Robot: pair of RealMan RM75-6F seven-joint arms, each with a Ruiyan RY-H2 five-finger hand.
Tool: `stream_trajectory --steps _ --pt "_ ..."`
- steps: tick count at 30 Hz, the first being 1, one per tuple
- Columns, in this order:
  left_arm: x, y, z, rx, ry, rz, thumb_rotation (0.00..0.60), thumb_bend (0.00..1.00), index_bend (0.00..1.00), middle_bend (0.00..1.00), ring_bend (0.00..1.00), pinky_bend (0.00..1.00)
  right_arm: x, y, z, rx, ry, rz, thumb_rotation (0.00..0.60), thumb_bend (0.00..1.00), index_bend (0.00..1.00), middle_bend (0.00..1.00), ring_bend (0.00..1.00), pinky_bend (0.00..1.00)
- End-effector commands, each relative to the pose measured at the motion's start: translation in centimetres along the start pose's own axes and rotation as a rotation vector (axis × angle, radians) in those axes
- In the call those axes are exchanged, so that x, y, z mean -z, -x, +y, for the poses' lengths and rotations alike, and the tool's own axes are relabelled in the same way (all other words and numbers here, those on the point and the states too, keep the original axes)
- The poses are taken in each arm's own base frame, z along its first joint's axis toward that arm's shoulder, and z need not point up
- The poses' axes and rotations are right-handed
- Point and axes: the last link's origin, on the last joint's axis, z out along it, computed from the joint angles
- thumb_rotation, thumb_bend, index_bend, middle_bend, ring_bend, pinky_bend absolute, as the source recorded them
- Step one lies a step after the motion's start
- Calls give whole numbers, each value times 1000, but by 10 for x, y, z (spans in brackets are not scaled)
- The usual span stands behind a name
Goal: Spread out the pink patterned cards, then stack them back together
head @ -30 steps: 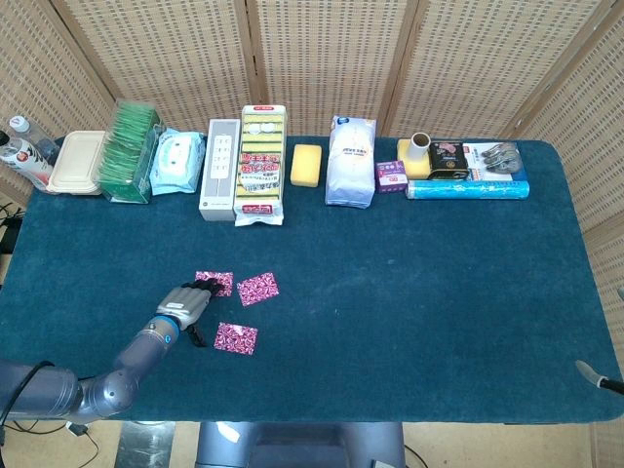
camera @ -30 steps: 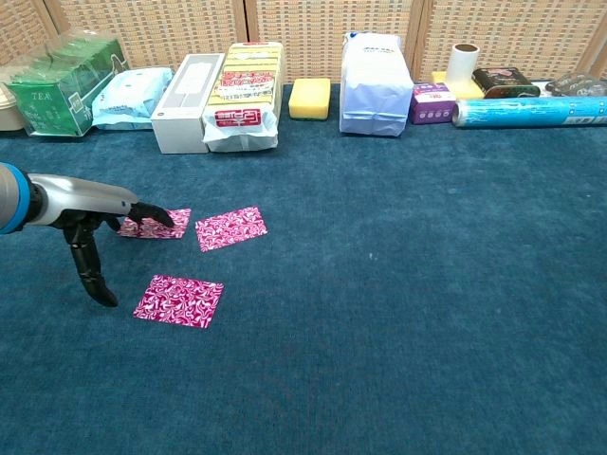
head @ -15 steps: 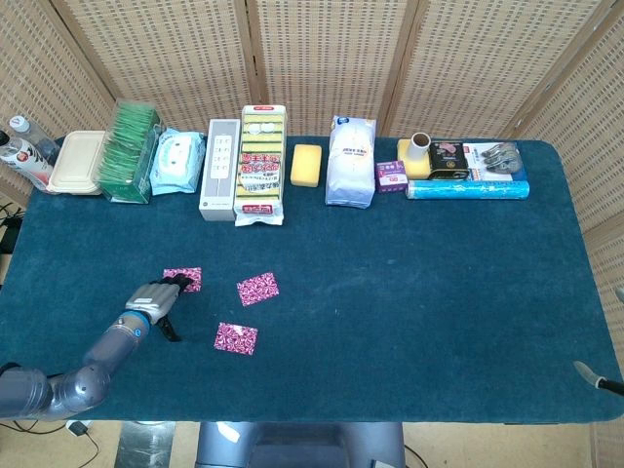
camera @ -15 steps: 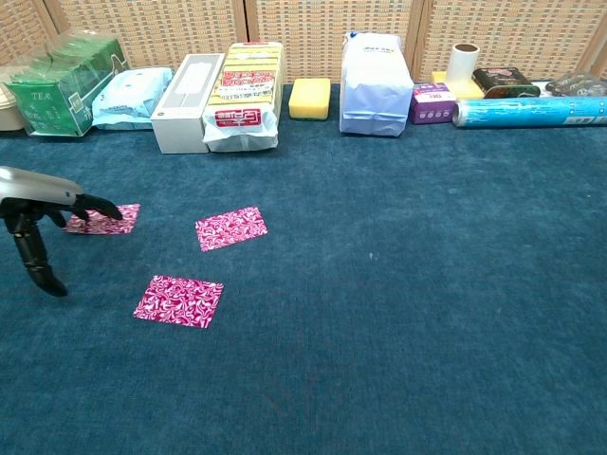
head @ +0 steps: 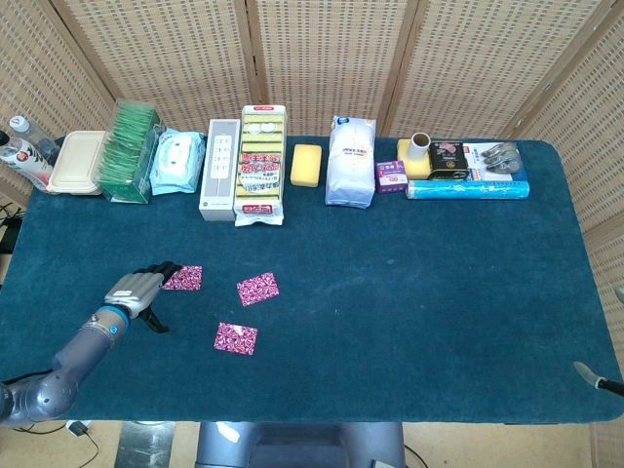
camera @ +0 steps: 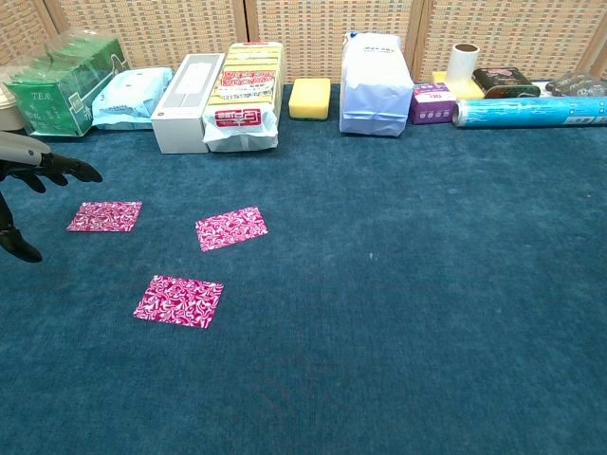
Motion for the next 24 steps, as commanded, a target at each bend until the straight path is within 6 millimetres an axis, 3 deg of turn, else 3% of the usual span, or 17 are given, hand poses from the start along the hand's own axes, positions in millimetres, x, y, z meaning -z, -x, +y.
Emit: stream_trajectory --steps 1,10,24 --pt "-1 -2 -1 -10 10 64 600 71 0 0 0 71 0 0 0 0 0 -1 600 4 77 0 0 0" --pt "-4 6 -1 -12 33 173 600 99 0 0 0 71 0 1 -1 2 -3 -7 600 2 77 0 0 0" --pt "-23 13 -15 58 -96 249 600 165 14 0 0 71 0 3 -2 -1 -13 -19 600 2 77 0 0 0"
